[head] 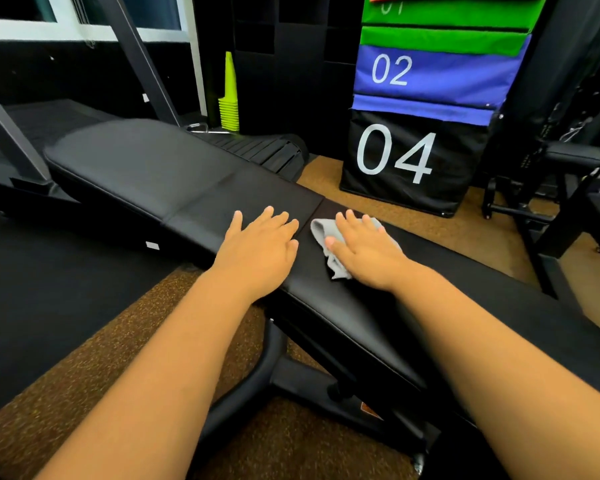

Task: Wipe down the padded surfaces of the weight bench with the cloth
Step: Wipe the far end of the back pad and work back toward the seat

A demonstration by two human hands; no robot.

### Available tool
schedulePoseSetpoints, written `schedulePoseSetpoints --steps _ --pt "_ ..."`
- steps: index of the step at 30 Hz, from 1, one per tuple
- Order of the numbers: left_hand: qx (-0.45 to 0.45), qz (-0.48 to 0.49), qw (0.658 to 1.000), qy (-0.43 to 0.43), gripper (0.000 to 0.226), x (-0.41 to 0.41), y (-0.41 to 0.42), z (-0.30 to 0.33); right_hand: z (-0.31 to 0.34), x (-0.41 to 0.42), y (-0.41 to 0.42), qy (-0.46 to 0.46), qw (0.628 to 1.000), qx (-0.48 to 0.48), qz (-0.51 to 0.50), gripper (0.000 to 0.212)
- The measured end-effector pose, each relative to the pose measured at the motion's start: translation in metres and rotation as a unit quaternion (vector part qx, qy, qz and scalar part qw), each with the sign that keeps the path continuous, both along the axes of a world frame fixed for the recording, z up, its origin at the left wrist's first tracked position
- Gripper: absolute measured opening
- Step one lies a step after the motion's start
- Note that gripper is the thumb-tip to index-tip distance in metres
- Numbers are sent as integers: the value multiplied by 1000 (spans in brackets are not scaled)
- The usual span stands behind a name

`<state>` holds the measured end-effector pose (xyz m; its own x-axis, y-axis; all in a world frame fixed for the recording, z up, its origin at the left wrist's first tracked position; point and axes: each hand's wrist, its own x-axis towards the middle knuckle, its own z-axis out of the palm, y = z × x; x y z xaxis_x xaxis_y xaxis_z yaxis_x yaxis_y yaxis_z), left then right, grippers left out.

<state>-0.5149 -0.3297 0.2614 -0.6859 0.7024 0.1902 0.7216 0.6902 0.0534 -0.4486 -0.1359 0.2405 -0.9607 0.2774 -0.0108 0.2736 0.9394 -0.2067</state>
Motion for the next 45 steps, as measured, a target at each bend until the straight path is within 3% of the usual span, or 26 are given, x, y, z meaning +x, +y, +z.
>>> schedulePoseSetpoints --steps 7,11,14,19,23,29,34,36,40,45 --pt "35 -6 998 61 48 -1 -9 -10 -3 63 -23 17 991 8 135 64" --pt "50 0 997 65 47 -3 -8 -13 2 18 22 4 999 -26 28 61" --pt "60 6 996 63 46 -3 -8 -15 -2 -15 39 -1 999 10 -38 64" --pt "83 15 995 53 44 -4 -6 -16 -5 -16 -2 17 999 22 41 67" --pt "79 17 996 47 45 -2 -5 -15 4 -14 11 15 997 -15 73 67" --pt "84 21 995 50 45 -2 -5 -14 -5 -36 3 90 991 19 -96 73" --pt "83 17 995 55 44 -5 -5 -17 -6 13 -36 75 994 -30 69 73" --pt "92 15 994 52 43 -4 -6 -17 -1 16 -21 51 994 -42 88 71" --pt "95 19 994 45 44 -2 -6 -16 3 -20 31 61 998 -10 -15 56" --pt "88 30 995 47 46 -2 -5 -14 3 -72 38 19 995 10 -92 66"
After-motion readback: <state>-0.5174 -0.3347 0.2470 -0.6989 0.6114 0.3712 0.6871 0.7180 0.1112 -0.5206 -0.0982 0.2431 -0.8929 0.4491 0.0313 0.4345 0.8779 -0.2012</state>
